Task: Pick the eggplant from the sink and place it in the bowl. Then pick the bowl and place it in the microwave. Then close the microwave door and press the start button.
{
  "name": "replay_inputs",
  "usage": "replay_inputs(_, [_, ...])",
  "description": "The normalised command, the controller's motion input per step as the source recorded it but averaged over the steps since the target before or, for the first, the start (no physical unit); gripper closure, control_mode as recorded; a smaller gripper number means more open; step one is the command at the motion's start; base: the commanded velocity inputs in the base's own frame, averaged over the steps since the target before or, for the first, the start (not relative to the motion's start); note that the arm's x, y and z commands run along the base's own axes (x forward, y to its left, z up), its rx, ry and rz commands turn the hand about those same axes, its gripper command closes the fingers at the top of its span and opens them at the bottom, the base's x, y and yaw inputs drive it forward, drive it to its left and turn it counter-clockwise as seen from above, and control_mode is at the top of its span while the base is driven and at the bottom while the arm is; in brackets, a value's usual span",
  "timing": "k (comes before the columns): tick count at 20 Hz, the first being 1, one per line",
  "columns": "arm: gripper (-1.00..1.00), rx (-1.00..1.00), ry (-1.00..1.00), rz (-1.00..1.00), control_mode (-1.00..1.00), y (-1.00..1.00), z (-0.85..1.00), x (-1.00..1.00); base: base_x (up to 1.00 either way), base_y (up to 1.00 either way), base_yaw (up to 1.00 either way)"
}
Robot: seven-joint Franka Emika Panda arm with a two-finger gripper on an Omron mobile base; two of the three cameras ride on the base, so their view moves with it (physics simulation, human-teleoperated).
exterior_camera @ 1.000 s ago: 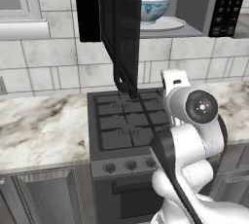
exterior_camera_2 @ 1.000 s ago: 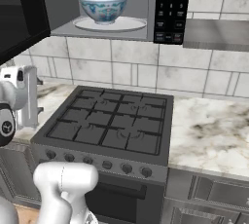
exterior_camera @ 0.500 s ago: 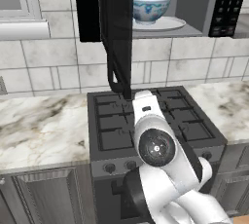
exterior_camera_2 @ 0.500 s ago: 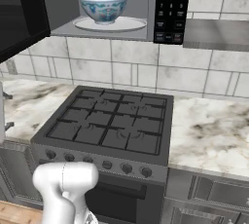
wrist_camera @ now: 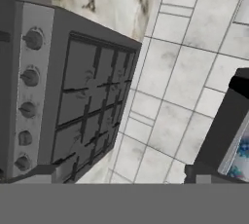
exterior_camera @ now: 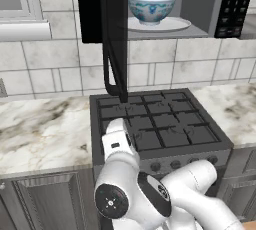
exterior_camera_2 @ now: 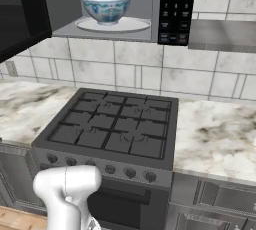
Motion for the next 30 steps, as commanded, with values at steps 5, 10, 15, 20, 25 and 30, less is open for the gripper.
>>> replay_inputs(5, [-1.00, -0.07, -0.29, -0.07, -1.00, 0.86, 0.39, 0.01, 0.00, 0.00, 0.00])
replay_inputs(10, [-1.00, -0.03, -0.11, -0.22, -1.00, 0.75, 0.79, 0.26, 0.00, 0.00, 0.00])
replay_inputs(15, [-1.00, 0.00, 0.00, -0.26, -1.00, 0.38, 0.86, 0.34, 0.00, 0.00, 0.00])
replay_inputs(20, [-1.00, 0.00, 0.01, -0.25, -1.00, 0.02, 0.77, 0.33, 0.00, 0.00, 0.00])
replay_inputs(25, [-1.00, 0.08, 0.00, -0.21, -1.00, -0.58, 0.46, 0.25, 0.00, 0.00, 0.00])
replay_inputs(30, [-1.00, 0.16, 0.00, -0.09, -1.00, -1.00, 0.30, 0.19, 0.00, 0.00, 0.00])
